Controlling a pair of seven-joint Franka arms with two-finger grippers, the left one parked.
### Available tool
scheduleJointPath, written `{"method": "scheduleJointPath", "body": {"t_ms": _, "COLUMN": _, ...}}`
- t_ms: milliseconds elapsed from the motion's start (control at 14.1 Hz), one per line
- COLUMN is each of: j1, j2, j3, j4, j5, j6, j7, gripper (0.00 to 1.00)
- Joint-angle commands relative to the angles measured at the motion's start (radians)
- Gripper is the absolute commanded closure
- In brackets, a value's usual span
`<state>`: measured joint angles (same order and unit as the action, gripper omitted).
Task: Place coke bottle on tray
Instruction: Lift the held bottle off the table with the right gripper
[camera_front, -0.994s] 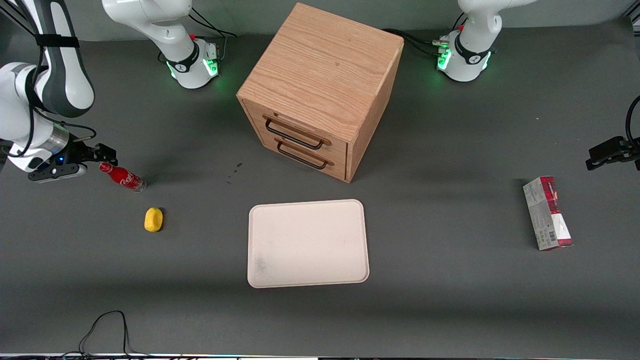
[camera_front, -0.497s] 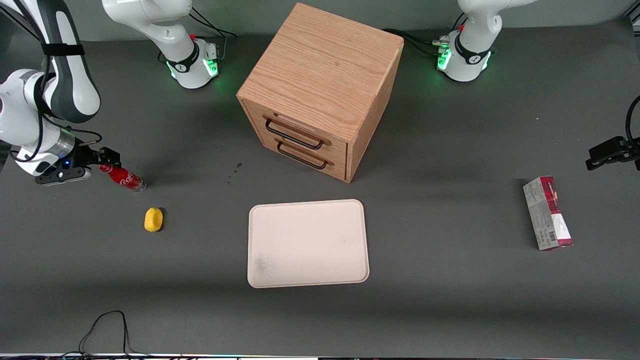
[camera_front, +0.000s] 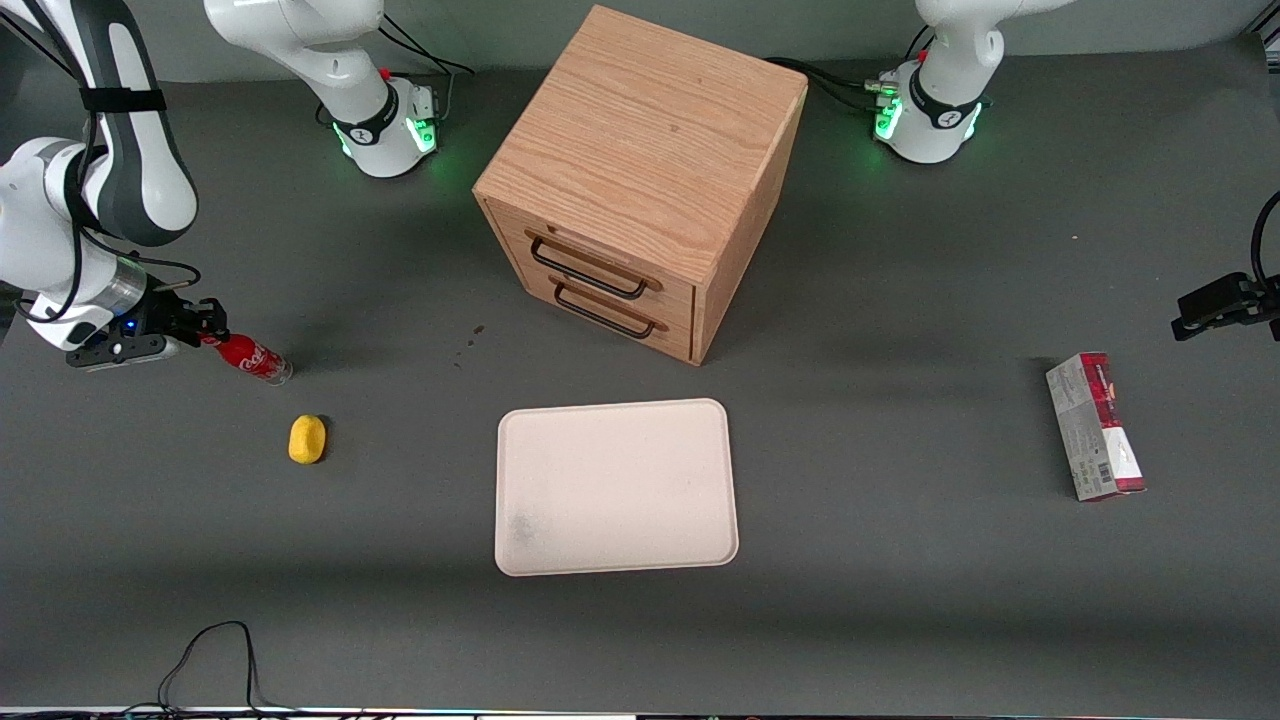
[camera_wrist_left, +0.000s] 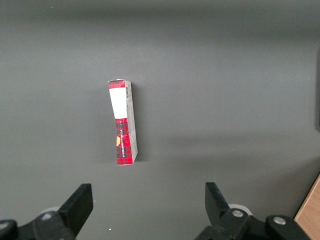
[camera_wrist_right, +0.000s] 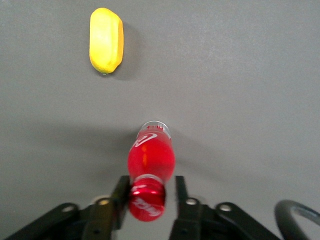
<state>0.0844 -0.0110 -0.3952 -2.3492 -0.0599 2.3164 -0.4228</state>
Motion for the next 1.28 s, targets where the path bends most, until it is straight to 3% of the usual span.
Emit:
{"method": "scheduleJointPath", "body": {"t_ms": 0, "j1": 0.003, "j2": -0.007, "j3": -0.005, "j4": -0.009, "j5": -0.017, "j6": 0.015, "j7": 0.013, "gripper": 1.0}}
{"method": "scheduleJointPath", "body": {"t_ms": 284, "j1": 0.008, "j2": -0.018, "j3": -0.002, "j4": 0.002, "j5": -0.017, "j6": -0.012, "j7": 0.024, "gripper": 1.0}}
{"method": "scheduleJointPath", "body": {"t_ms": 497, "j1": 0.011, "j2": -0.04, "j3": 0.012, "j4": 0.092, "j5": -0.012, "j6": -0.156, "j7": 0.054, "gripper": 1.0}}
{"method": "scheduleJointPath", "body": {"t_ms": 852, "j1": 0.011, "j2": -0.018, "j3": 0.093, "j4": 0.432, "j5": -0.003, "j6": -0.503, "j7": 0.116, "gripper": 1.0}}
{"method": "scheduleJointPath", "body": {"t_ms": 994, "j1": 0.009, "j2": 0.054, "j3": 0.113, "j4": 0.63, "j5": -0.001, "j6": -0.673, "j7": 0.144, "gripper": 1.0}}
{"method": "scheduleJointPath", "body": {"t_ms": 1206, "j1": 0.005, "j2": 0.195, "j3": 0.144, "j4": 0.945, "j5": 0.055, "j6": -0.891, "j7": 0.176, "gripper": 1.0}}
